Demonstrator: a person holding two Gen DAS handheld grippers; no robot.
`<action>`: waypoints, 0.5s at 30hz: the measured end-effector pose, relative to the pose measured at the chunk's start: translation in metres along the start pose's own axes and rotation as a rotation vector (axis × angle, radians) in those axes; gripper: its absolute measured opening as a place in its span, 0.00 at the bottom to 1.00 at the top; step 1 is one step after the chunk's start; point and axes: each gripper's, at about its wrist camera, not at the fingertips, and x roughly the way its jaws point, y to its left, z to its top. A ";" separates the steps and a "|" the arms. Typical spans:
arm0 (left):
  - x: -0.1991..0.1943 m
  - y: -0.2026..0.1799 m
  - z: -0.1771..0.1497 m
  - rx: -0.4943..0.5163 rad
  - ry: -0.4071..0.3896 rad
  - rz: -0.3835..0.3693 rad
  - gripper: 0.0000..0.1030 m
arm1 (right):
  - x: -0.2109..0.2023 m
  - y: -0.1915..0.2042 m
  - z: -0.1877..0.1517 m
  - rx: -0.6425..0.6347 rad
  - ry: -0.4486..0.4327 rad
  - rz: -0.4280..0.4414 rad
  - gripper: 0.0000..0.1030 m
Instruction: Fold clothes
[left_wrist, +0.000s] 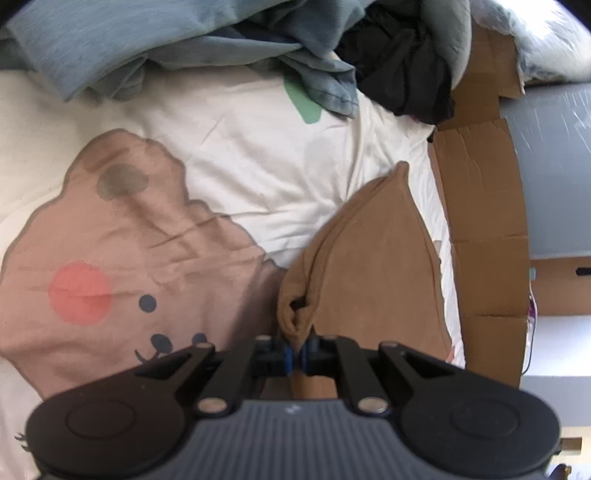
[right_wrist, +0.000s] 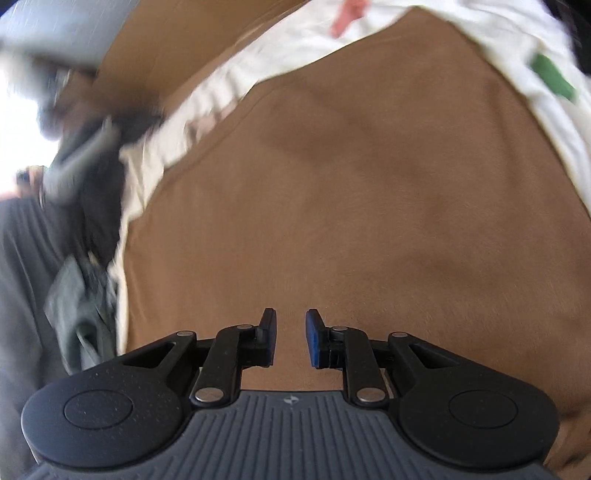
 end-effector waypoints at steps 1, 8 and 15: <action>0.000 -0.001 0.001 0.005 0.001 0.001 0.05 | 0.004 0.005 0.003 -0.042 0.023 -0.012 0.18; 0.002 -0.007 0.002 0.032 0.005 0.002 0.05 | 0.021 0.042 0.021 -0.310 0.084 -0.061 0.34; 0.001 -0.007 0.000 0.020 -0.001 0.004 0.05 | 0.032 0.074 0.037 -0.383 -0.003 -0.086 0.30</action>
